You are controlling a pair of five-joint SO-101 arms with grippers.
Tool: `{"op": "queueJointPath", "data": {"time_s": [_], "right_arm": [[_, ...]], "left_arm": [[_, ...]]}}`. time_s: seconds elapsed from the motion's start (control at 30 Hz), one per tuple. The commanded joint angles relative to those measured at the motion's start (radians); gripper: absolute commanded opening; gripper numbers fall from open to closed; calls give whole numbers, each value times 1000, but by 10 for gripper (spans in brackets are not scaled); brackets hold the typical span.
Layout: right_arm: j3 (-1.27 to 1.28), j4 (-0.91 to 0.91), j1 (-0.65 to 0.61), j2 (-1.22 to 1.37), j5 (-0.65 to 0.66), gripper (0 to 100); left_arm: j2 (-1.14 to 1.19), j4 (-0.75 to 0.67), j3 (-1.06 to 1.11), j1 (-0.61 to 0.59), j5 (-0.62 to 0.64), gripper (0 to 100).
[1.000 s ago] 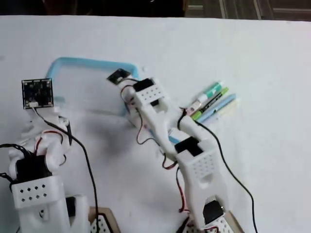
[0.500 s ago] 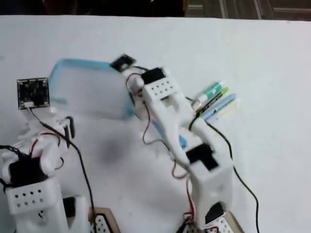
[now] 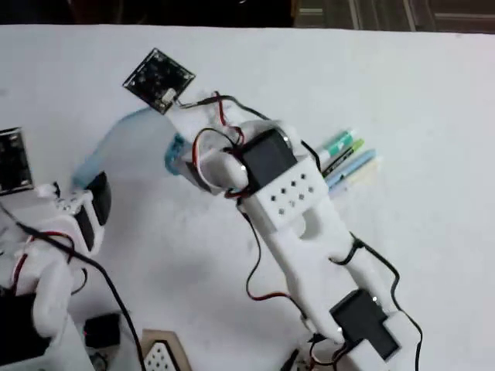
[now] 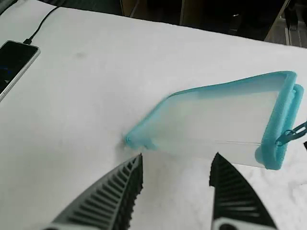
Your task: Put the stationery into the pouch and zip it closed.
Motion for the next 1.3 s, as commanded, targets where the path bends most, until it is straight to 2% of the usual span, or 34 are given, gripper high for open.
{"op": "queueJointPath", "data": {"time_s": [0.0, 0.2, 0.33, 0.43, 0.7, 1.13, 1.27], "right_arm": [[-51, 5, -18, -54, 5, 19], [-138, 5, -74, -56, 5, 19], [-195, 4, -122, -56, 6, 19], [-199, 1, -130, -54, 8, 19], [-199, 5, -125, -54, 12, 19], [-199, 5, -125, -54, 12, 19], [-193, 7, -125, -54, 12, 19]], "left_arm": [[2, 25, -75, 2, 43, 241], [2, 135, -178, 127, 71, 246], [4, 157, -170, 166, 153, 309], [4, 137, -110, 165, 201, 326], [4, 57, -40, 65, 212, 327], [8, -158, 153, 73, 236, 324], [87, -195, 157, 74, 241, 324]]}}
